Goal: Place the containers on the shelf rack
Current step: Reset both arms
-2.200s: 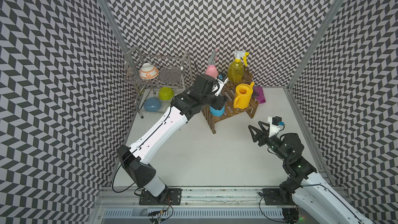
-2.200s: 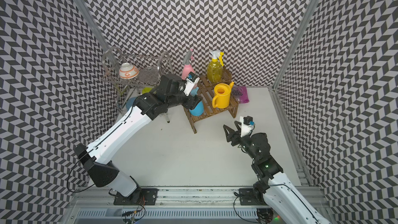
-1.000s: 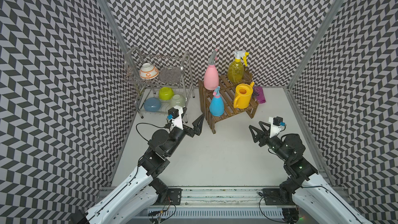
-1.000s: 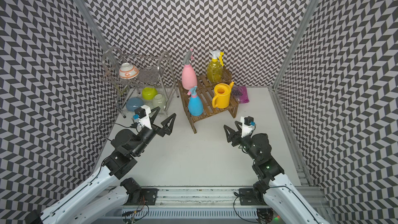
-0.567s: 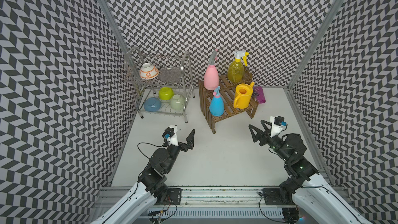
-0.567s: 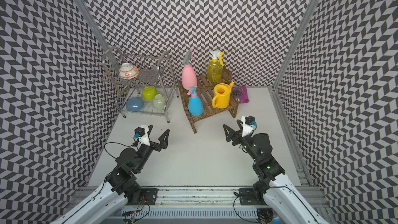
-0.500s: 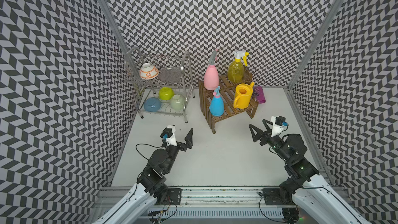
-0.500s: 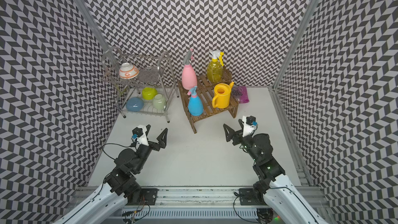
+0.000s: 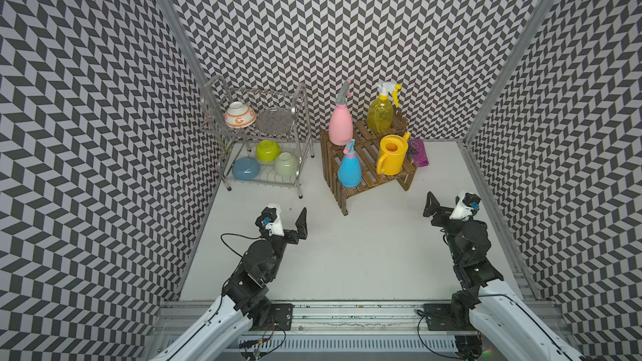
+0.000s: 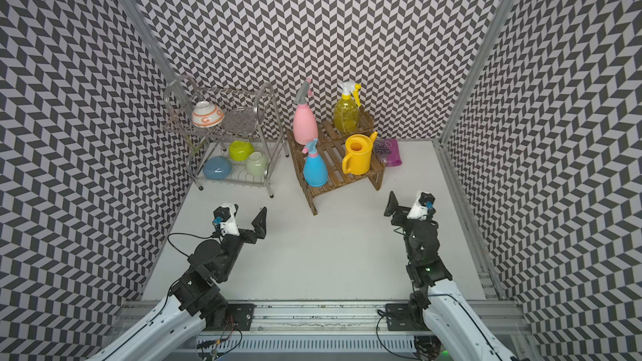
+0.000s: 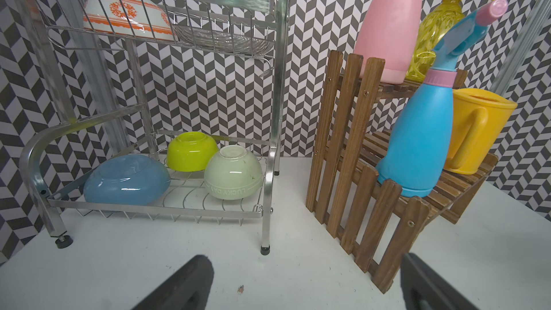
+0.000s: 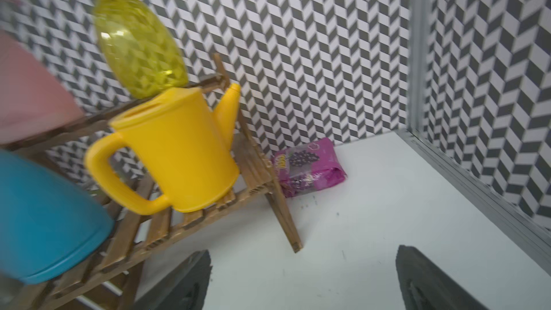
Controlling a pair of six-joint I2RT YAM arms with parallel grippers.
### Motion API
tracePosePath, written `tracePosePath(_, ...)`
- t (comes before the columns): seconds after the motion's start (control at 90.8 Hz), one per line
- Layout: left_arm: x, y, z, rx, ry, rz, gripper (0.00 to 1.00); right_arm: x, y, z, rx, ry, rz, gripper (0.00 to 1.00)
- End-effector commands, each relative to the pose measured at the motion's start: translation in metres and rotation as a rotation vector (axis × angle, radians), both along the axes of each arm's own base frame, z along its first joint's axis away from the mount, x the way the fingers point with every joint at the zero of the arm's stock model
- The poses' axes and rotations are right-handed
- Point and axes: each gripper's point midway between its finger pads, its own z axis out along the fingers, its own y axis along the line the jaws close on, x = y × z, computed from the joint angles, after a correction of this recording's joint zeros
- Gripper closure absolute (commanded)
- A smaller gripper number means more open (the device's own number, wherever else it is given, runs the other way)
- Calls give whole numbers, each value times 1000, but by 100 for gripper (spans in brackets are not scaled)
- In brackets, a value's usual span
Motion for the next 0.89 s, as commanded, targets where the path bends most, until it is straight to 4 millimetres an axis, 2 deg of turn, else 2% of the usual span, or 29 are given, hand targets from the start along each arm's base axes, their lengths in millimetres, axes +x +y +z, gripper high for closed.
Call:
tracePosePath(0.0, 0, 2, 0, 4, -6, 10, 0, 1, -37, -5, 71, -73, -152, 0)
tracePosePath(0.066, 0, 2, 1, 7, -10, 9, 0, 8, -47, -4, 64, -72, -177, 0)
tracePosePath(0.143, 0, 2, 2, 12, -15, 6, 0, 15, -50, -3, 37, -82, -173, 0)
tracePosePath(0.286, 0, 3, 3, 16, -23, 11, 0, 25, -58, -31, 8, -25, -212, 0)
tracePosePath(0.33, 0, 4, 4, 15, -25, 17, 0, 28, -61, -30, 20, -49, -223, 0)
tracePosePath(0.452, 0, 5, 2, 15, -22, 21, 0, 59, -34, -26, -144, -34, -57, 0)
tracePosePath(0.463, 0, 6, 2, 15, -22, 23, 0, 60, -31, -21, -158, -61, -38, 0)
tracePosePath(0.562, 0, 9, 2, 12, -13, 40, 0, 58, -21, -30, -184, -141, 12, 0)
tracePosePath(0.584, 0, 10, 2, 12, -12, 44, 0, 62, -17, -39, -193, -106, 34, 0)
tracePosePath(0.617, 0, 11, 2, 13, -11, 53, 0, 68, -12, -41, -207, -71, 58, 0)
tracePosePath(0.628, 0, 12, 3, 13, -11, 57, 0, 70, -11, -48, -210, -27, 68, 0)
tracePosePath(0.65, 0, 13, 3, 12, -12, 63, 0, 77, -11, -45, -213, -20, 68, 0)
tracePosePath(0.683, 0, 15, 3, 12, -13, 77, 0, 77, -13, -34, -207, -74, 50, 0)
tracePosePath(0.716, 1, 18, 1, 15, -16, 95, 0, 77, -15, -32, -206, -100, 33, 0)
tracePosePath(0.782, 4, 24, -4, 33, -30, 137, 0, 83, -14, -48, -208, 0, 41, 0)
tracePosePath(0.881, 15, 42, -15, 56, -20, 240, 0, 85, -8, -45, -223, -9, 73, 0)
